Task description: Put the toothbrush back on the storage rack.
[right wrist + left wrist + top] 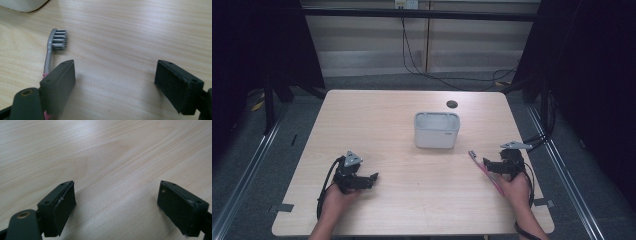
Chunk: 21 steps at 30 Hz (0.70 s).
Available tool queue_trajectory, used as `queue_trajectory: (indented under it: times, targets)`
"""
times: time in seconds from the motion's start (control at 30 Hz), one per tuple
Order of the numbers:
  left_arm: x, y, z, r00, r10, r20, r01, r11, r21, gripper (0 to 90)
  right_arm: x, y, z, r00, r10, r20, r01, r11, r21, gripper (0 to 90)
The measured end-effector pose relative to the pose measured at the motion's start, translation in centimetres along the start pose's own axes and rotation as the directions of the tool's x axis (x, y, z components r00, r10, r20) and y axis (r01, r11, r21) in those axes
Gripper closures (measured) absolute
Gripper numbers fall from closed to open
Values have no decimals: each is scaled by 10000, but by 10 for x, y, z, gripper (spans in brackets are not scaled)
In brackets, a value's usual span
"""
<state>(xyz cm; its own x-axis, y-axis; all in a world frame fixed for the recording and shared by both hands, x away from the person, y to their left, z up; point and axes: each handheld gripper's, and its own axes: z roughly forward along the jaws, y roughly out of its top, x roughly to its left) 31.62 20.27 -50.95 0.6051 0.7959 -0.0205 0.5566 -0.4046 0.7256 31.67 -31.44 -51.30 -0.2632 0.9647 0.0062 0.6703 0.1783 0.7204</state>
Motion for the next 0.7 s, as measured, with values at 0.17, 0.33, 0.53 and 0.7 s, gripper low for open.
queue_trajectory:
  times: [0.17, 0.33, 0.53, 0.7]
  targets:
    - [0, 0, 0, 10000, -9, -3, 9, 10000, -9, 146, 0, 2, -1, 10000, 52, 50, -53, 9998, 214, 168]
    - [0, 0, 0, 10000, -8, -2, 8, 10000, -7, 146, 0, 8, -2, 9999, 107, -65, -101, 9970, 771, 179]
    - [0, 0, 0, 10000, -3, 1, 3, 10000, -4, 146, -3, 19, -8, 9992, 74, -403, -29, 9937, 1118, 257]
    - [0, 0, 0, 10000, 20, 2, -20, 10000, 11, 146, 2, 25, -11, 9971, -342, -680, 442, 9875, 1515, 297]
